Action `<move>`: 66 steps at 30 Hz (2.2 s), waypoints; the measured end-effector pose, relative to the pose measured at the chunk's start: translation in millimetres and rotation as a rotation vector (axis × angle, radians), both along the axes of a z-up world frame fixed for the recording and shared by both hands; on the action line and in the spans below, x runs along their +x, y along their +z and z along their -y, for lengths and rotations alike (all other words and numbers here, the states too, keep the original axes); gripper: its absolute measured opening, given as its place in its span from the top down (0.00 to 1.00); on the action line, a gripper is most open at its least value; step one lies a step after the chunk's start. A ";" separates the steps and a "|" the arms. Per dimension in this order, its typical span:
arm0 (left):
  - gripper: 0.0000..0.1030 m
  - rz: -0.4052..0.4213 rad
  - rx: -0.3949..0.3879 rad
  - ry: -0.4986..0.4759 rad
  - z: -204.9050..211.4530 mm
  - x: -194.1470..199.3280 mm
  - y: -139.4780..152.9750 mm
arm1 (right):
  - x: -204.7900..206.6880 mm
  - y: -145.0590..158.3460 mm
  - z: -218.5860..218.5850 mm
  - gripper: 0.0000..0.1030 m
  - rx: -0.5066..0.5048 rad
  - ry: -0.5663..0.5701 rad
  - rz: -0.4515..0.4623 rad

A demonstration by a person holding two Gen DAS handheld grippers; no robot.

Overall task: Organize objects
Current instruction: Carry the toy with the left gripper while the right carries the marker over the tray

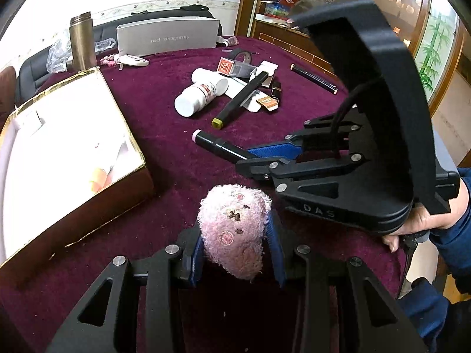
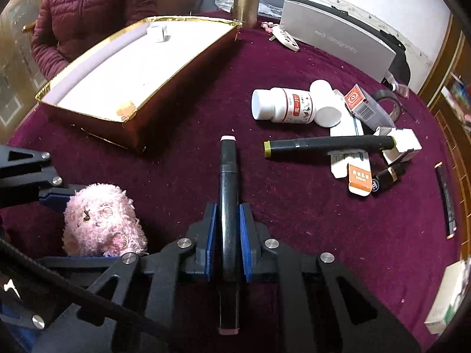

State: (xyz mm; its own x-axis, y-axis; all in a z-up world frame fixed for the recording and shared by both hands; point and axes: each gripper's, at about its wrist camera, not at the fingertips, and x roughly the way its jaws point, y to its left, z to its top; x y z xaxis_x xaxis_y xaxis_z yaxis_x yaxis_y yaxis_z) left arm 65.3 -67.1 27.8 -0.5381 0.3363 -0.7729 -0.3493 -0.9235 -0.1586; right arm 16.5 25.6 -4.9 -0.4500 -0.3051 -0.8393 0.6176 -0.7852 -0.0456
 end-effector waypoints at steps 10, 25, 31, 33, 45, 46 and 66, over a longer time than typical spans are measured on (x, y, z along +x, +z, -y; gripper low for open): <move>0.68 -0.022 0.020 0.032 8.8 0.4 9.0 | 2.8 9.1 -7.5 0.88 -0.108 -0.054 0.013; 0.68 -0.174 -0.023 0.164 24.5 7.1 38.1 | 2.1 38.2 -10.6 0.88 -0.235 -0.064 -0.005; 0.68 -0.204 -0.044 0.220 44.7 9.5 44.4 | -0.5 50.0 4.4 0.88 -0.261 -0.042 0.000; 0.68 -0.213 -0.051 0.242 51.9 10.2 45.9 | -1.8 54.2 11.8 0.88 -0.263 -0.032 -0.002; 0.68 -0.219 -0.049 0.357 106.4 5.3 48.2 | -27.4 72.2 72.5 0.88 -0.286 0.040 0.025; 0.68 -0.214 -0.040 0.372 113.9 3.9 48.4 | -33.2 73.7 80.8 0.88 -0.286 0.046 0.035; 0.68 -0.056 -0.037 0.506 232.5 -79.7 41.3 | -116.5 85.3 182.3 0.87 -0.251 0.041 0.141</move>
State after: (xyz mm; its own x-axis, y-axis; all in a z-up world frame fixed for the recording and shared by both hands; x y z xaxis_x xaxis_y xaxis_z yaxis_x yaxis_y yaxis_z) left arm -14.4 -299.5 69.1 -0.6672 -0.0042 -0.7449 0.1360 -0.9839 -0.1163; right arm -99.9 -156.7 80.4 -0.3174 -0.5269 -0.7885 0.6357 -0.7352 0.2354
